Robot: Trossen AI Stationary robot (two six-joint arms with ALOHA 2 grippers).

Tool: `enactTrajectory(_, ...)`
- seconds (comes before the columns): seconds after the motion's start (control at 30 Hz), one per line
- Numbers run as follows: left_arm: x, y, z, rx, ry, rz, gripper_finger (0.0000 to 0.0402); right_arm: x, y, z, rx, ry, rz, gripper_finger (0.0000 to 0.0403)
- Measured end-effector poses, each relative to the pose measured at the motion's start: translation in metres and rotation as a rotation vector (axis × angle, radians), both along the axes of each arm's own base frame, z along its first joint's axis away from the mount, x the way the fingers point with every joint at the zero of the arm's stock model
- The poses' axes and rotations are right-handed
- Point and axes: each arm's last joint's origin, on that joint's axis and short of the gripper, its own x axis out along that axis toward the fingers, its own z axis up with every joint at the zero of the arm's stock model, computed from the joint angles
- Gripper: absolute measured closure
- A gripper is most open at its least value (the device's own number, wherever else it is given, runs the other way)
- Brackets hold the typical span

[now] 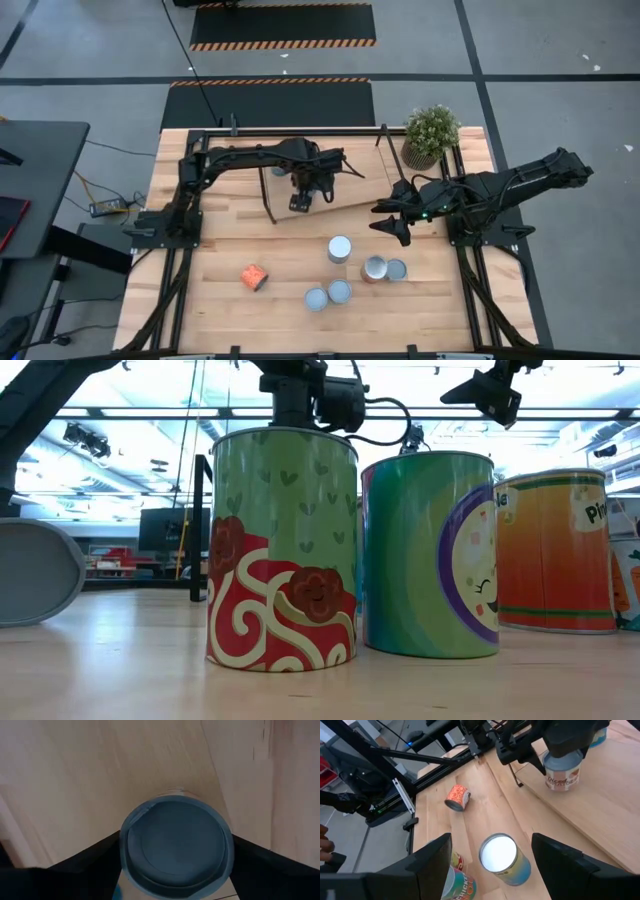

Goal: Pick and place cans onto a shelf
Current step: Put the canned diced tomatoes on the shelf

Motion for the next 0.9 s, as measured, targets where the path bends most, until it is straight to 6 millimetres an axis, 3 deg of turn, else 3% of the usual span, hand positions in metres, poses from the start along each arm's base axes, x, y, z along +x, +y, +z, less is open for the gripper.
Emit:
enactTrajectory(0.3, -0.0021, -0.0011, -0.0002, -0.036, 0.009, 0.127, 0.0087, 0.0000, 0.0000, -0.0001, -0.001, 0.001, 0.001, 0.0121)
enactTrajectory(0.9, -0.0002, -0.0019, 0.0000, -0.040, -0.011, 0.152, 0.0086, 0.0003, 0.0003, 0.0006, 0.004, -0.006, 0.007, 0.0121)
